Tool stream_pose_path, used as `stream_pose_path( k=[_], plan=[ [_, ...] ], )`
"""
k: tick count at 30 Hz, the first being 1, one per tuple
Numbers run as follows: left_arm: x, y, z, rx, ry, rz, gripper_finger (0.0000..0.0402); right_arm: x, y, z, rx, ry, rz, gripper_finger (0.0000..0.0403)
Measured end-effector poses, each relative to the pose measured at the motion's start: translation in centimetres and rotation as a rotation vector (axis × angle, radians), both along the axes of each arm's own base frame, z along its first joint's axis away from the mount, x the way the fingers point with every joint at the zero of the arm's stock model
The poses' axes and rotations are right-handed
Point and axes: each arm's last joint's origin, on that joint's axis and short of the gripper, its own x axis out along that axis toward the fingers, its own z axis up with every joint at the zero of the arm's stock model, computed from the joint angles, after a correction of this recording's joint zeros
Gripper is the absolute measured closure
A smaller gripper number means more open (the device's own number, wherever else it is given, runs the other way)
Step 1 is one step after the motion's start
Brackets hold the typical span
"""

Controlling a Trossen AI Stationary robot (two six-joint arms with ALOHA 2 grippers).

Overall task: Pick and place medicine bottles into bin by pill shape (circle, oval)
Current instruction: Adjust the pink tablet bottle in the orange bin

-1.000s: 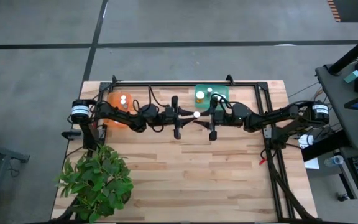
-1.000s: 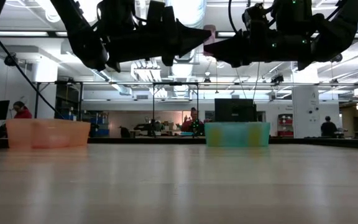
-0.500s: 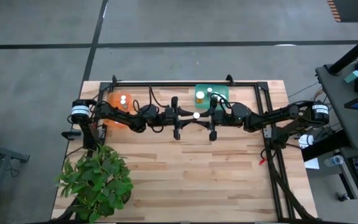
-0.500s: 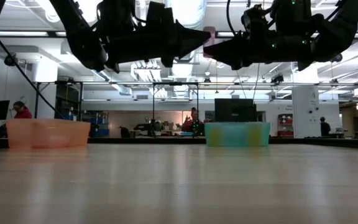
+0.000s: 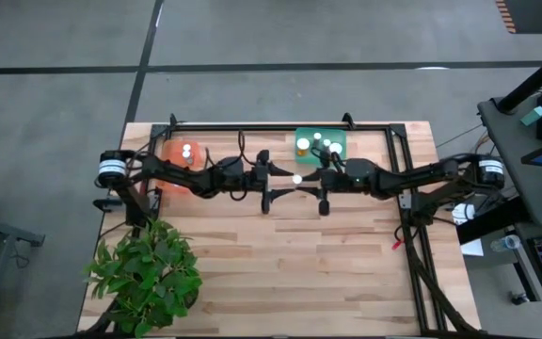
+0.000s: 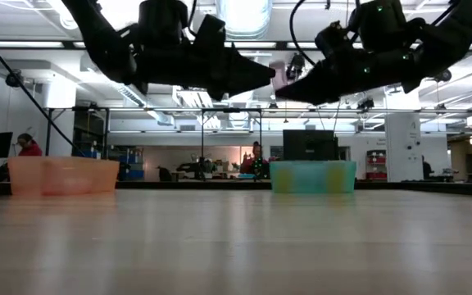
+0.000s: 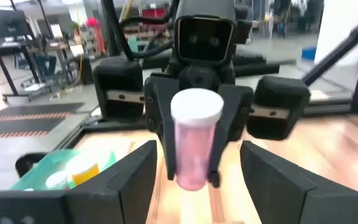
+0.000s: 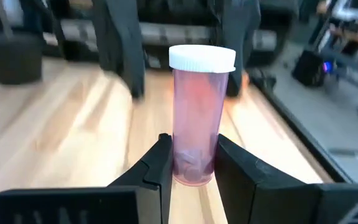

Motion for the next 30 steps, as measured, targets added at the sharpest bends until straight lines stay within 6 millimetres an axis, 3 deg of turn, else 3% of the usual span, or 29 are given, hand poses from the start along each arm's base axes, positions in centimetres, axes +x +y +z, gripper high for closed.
stream_pose_path(
  k=[11,30],
  plan=[
    [-0.6,-0.1,1.3,0.012,0.006,-0.001,0.0189,-1.2,0.2,-1.7,0.083,0.257,-0.049,0.0315],
    [-0.3,-0.1,1.0,0.012,0.007,-0.001,0.0189,-1.2,0.1,-1.7,0.081,0.256,-0.049,0.0313]
  ],
)
